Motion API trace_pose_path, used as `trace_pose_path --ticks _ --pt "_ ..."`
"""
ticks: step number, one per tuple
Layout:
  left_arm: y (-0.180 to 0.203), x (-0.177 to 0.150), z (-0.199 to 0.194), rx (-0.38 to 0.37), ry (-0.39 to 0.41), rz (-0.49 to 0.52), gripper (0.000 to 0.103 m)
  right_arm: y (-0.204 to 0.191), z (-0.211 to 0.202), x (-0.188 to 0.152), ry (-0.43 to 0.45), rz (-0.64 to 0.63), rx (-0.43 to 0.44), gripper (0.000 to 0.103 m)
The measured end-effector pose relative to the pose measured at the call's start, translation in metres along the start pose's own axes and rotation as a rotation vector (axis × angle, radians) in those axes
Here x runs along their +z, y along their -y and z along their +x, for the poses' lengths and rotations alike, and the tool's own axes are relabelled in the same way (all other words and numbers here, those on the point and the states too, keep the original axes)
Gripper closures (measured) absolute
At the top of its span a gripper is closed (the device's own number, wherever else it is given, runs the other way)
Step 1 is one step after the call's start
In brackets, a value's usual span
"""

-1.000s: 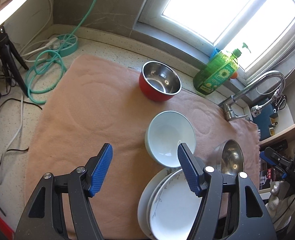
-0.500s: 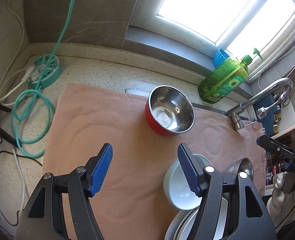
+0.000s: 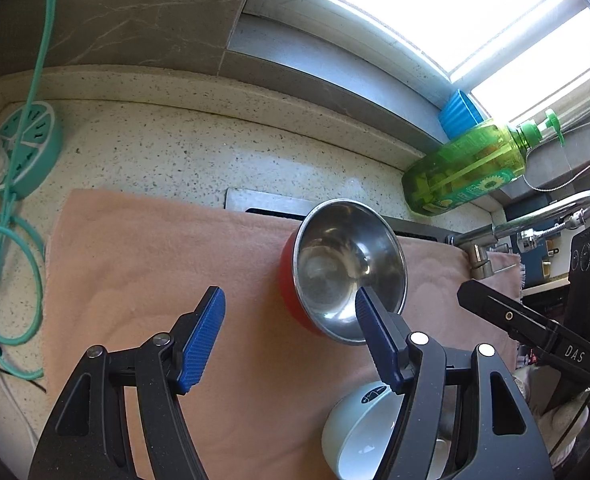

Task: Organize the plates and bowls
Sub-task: 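Move the right gripper to the rim of the red steel bowl, then close the right gripper on the red bowl rim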

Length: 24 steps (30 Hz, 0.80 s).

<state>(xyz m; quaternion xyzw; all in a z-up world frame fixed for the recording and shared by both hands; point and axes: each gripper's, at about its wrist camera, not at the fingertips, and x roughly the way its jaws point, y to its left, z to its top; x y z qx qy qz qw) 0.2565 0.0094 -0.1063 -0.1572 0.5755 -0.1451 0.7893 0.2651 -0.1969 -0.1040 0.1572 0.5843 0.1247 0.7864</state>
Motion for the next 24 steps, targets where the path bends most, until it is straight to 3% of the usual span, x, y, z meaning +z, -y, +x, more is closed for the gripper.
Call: trace_pose_path --ticks 5,12,16,18,20,22,24 --pt "-0.007 0.009 0.011 -0.029 -0.020 -0.012 0.036 0.002 0.023 0.004 -0.049 0.030 0.015 0.046" --pt "-0.001 0.010 0.022 -0.022 -0.038 0.062 0.040 0.003 0.038 0.006 -0.069 0.039 0.008 0.061" --pt "0.004 0.012 0.030 -0.024 -0.046 0.086 0.054 0.000 0.043 0.007 -0.075 0.018 0.000 0.068" --pt "0.004 0.013 0.034 -0.021 -0.051 0.086 0.061 -0.001 0.046 0.006 -0.089 0.010 0.002 0.080" --pt "0.002 0.012 0.037 -0.031 -0.058 0.072 0.076 -0.002 0.050 0.006 -0.099 -0.004 -0.012 0.086" --pt "0.003 0.012 0.039 -0.031 -0.057 0.076 0.083 -0.002 0.053 0.006 -0.103 -0.007 -0.005 0.090" --pt "0.003 0.012 0.039 -0.028 -0.051 0.080 0.083 -0.001 0.054 0.005 -0.105 -0.005 0.002 0.091"
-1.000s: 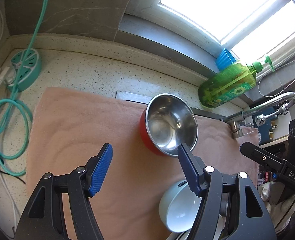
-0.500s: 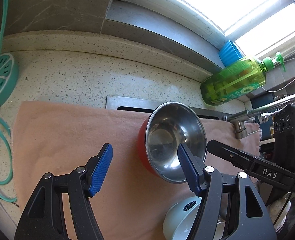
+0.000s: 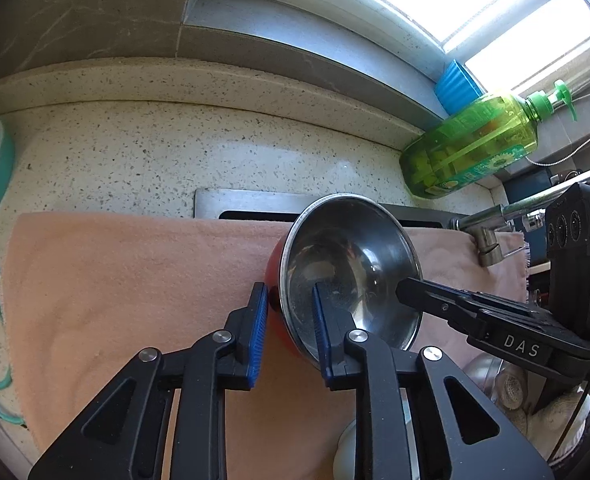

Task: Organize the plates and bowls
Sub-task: 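Close the right gripper on the red bowl rim, then carry the red bowl and lower it into the large steel bowl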

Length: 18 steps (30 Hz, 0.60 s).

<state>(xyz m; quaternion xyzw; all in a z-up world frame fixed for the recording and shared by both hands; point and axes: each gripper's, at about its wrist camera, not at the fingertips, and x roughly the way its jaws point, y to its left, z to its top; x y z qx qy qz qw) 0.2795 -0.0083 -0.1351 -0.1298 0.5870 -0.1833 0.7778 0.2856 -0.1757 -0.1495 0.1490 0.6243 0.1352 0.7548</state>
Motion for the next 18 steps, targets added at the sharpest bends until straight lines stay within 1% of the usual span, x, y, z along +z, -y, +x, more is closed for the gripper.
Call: trace_pose_path --ticks 4,9,13,18 --pt "0.000 0.000 0.000 0.001 0.004 -0.007 0.084 -0.001 0.000 -0.001 0.005 -0.008 -0.007 0.092" --pt "0.004 -0.004 -0.004 0.006 0.016 -0.011 0.084 -0.001 -0.011 -0.005 0.012 -0.015 0.007 0.092" --pt "0.011 -0.009 -0.015 0.000 0.034 -0.011 0.084 0.000 -0.027 -0.013 0.022 -0.020 0.027 0.092" --pt "0.025 -0.018 -0.036 -0.024 0.071 0.000 0.084 0.004 -0.057 -0.027 0.044 -0.040 0.049 0.092"
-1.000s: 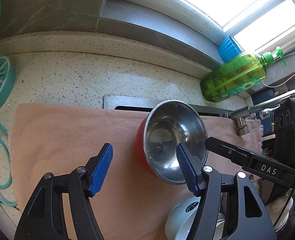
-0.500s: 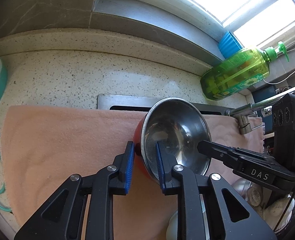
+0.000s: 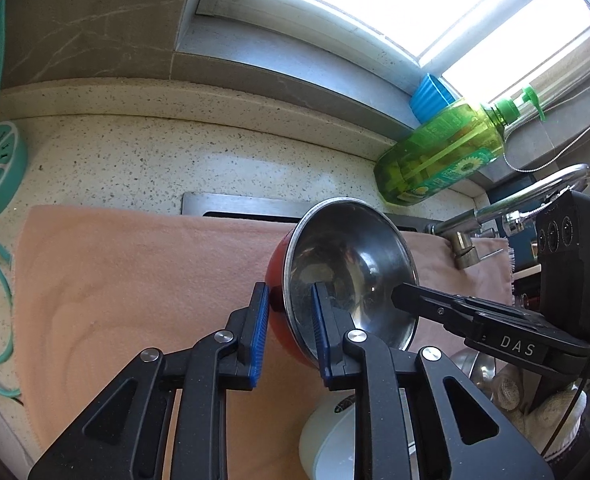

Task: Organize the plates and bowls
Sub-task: 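Carry the red bowl and lower it into the large steel bowl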

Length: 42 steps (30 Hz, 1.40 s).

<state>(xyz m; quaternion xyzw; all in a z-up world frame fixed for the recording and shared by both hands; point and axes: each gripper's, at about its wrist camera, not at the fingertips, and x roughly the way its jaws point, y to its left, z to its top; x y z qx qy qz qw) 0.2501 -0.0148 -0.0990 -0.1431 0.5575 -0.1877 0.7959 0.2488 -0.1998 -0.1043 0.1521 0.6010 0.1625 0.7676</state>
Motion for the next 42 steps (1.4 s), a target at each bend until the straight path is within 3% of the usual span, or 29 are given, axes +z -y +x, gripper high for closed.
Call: trace_pose_path --ticks 18,30,42 --pt "0.088 -0.049 -0.047 -0.096 0.076 0.074 0.084 0.042 -0.113 -0.066 0.089 -0.026 0.028 0.092" --pt "0.150 -0.094 -0.026 -0.166 0.002 0.143 0.084 0.109 -0.147 -0.123 0.083 0.041 -0.025 0.092" --pt "0.189 -0.126 0.015 -0.164 -0.098 0.192 0.084 0.158 -0.133 -0.156 0.022 0.071 -0.110 0.092"
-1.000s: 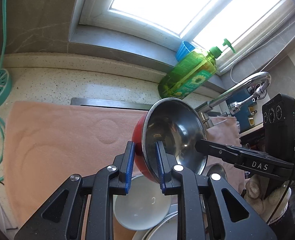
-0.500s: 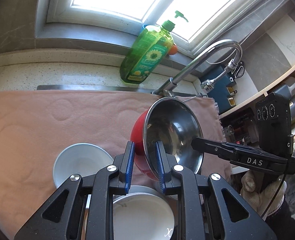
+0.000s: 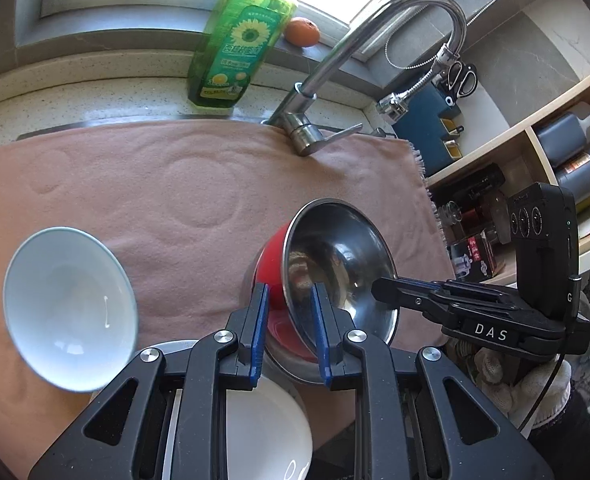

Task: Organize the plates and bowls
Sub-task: 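Carry the red bowl and lower it into the large steel bowl, then open the right gripper to release the red bowl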

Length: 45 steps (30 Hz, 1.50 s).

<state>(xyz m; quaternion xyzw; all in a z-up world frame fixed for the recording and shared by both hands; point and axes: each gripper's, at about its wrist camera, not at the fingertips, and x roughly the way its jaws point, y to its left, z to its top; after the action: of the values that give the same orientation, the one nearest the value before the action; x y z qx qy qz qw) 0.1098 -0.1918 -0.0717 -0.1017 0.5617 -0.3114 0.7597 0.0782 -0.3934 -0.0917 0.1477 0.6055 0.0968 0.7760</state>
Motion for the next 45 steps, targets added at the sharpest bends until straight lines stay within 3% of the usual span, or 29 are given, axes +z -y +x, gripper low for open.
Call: trace_pose_path --ticks 17,31,45 --pt "0.013 -0.013 0.044 0.084 -0.112 0.056 0.084 0.017 0.021 -0.004 -0.025 -0.026 -0.070 0.092" --pt "0.015 -0.009 0.052 0.133 -0.123 0.093 0.084 0.013 0.028 -0.001 -0.030 -0.059 -0.108 0.092" --pt "0.016 -0.008 0.052 0.134 -0.138 0.077 0.080 0.009 0.025 0.001 -0.028 -0.071 -0.098 0.081"
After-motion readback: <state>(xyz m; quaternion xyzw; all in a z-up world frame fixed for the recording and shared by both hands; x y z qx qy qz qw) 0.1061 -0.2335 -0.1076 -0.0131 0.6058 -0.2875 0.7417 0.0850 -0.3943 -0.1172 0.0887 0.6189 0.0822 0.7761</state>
